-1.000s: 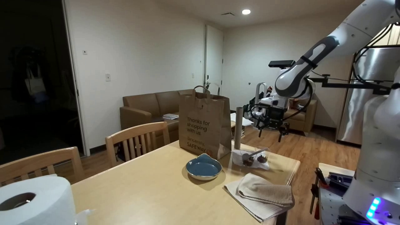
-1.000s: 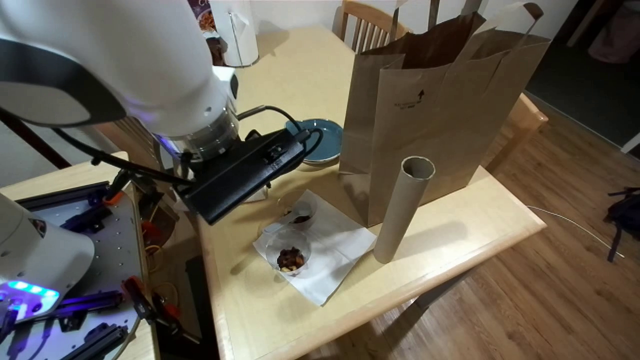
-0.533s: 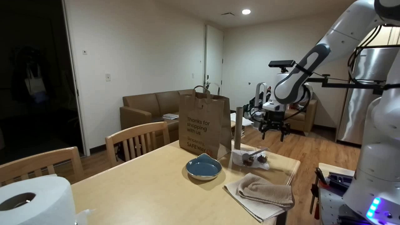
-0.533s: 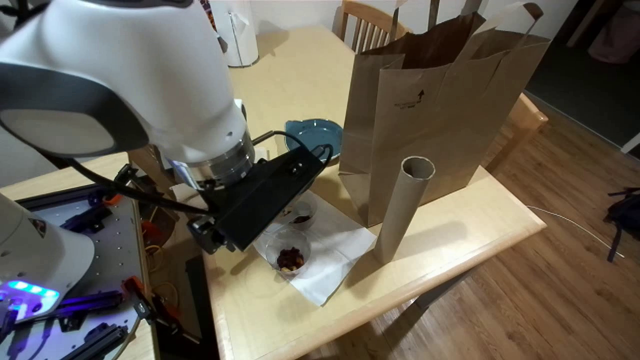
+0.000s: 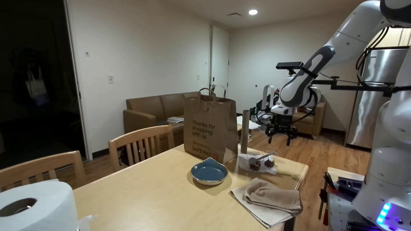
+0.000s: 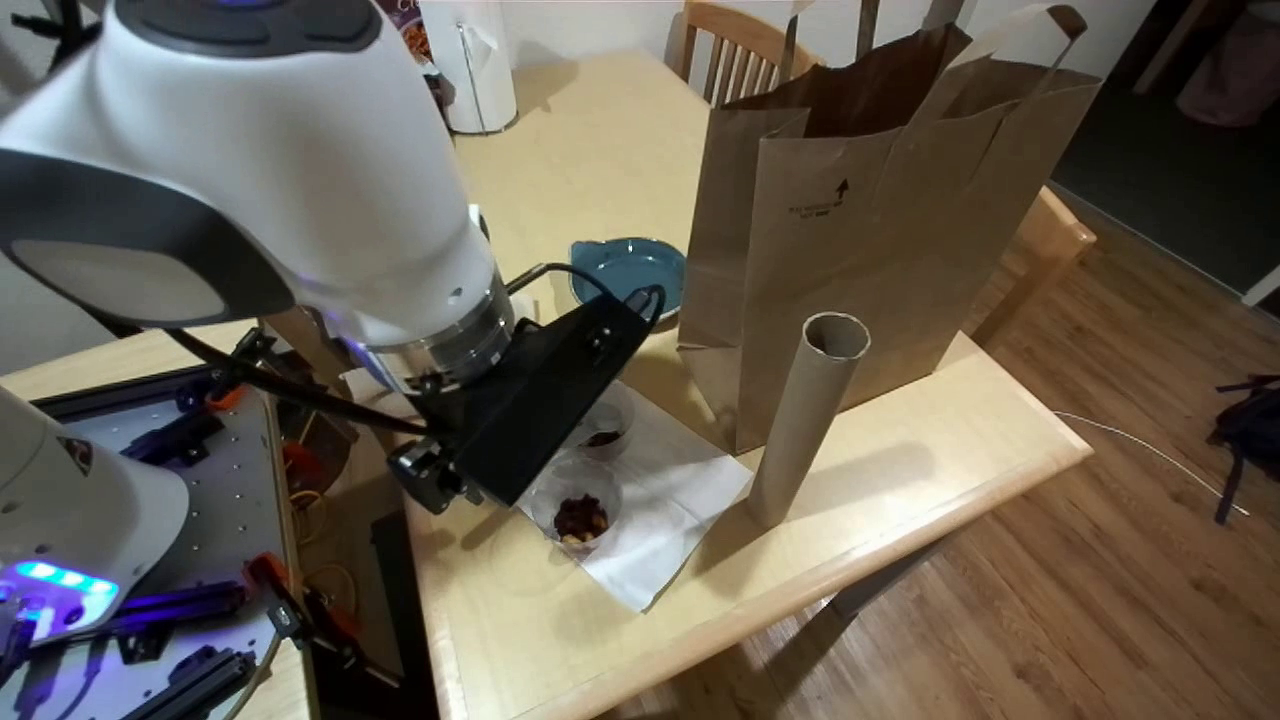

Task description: Put the spoon on the blue plate

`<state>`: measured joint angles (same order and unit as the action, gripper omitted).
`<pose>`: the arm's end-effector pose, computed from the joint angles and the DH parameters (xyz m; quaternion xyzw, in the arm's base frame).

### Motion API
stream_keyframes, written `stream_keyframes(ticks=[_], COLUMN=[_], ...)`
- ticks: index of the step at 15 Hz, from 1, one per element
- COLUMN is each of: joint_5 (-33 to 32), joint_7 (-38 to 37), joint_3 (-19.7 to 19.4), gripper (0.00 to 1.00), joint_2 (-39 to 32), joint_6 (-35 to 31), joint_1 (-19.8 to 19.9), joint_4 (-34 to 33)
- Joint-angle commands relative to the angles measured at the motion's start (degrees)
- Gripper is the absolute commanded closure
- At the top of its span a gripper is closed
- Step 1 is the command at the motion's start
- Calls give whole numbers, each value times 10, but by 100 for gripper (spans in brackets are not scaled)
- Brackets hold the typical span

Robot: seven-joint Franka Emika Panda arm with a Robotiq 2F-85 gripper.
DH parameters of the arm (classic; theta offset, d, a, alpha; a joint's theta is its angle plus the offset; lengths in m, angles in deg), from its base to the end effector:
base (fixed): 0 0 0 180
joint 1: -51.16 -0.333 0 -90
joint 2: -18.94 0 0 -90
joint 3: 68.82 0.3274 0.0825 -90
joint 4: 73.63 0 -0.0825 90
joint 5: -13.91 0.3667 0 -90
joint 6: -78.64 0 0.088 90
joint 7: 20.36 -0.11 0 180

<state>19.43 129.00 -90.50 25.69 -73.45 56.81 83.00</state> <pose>0.3472 -0.1787 0.2822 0.5198 0.8530 0.0453 0.0129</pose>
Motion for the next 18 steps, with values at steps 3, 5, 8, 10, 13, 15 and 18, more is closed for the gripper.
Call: stream_keyframes(ticks=[3,5,8,10,13,15,18], joint_5=[-23,-37,-39,-39,-62,-58,-45], joint_7=[1,-1,-1,-1,-1,-1,-1], joint_3=[-49,-66,-72,-73,-121,-143,-181], gripper=[0,0,0,0,0,0,0], joint_2=[39,62,69,69,76,58,33], joint_6=[-9,-17,-17,-17,-73,-109,-162], joint_1=[-80,-110,-112,-112,-200,-239,-285], joint_4=[16,28,30,30,28,25,25])
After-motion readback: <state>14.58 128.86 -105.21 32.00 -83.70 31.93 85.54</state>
